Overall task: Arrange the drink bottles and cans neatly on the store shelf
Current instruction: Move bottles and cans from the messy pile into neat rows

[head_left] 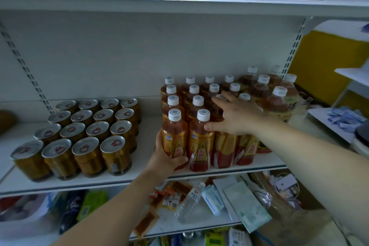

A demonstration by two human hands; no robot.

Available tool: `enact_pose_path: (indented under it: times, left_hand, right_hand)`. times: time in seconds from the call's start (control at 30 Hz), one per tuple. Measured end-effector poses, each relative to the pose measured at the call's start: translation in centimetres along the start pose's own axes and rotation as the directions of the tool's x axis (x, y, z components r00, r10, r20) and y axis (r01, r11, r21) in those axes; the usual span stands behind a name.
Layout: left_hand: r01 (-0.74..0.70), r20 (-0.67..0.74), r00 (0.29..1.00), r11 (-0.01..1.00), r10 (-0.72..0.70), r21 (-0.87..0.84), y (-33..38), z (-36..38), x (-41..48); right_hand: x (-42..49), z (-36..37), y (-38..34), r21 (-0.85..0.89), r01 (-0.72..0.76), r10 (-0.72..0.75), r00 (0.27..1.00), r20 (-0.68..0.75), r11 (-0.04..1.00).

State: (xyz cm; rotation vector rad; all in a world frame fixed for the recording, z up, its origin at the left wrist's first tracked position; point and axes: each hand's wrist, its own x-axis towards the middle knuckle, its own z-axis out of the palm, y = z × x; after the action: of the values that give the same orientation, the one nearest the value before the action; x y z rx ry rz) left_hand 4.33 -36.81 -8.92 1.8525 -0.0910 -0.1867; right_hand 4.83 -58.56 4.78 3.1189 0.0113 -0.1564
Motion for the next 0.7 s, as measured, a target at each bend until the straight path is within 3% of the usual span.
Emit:
enact_pose_path:
  times: [0.23, 0.37, 0.7]
  left_hand:
    - [0.015, 0.165, 0.985, 0.980, -0.049, 0.199, 2.1, -2.9, -0.4]
    - [-0.106, 0.139, 0.989, 0.899, 0.051, 0.425, 6.6, -6.2, -1.8]
    - [-0.151, 0.098, 0.988, 0.654, 0.117, 0.741, 8.9, -22.4, -5.6]
  right_hand:
    - [0.0, -1.6, -0.5, 0.015, 0.011, -0.012, 0.997, 0.075, 1.000]
    - [0.2, -3.6, -3.0, 0.072, 0.069, -0.071, 0.997, 0.020, 0.995]
    - [2.9, -5.8, -20.4, 0.092, 0.235, -0.225, 0.969, -0.105, 0.968]
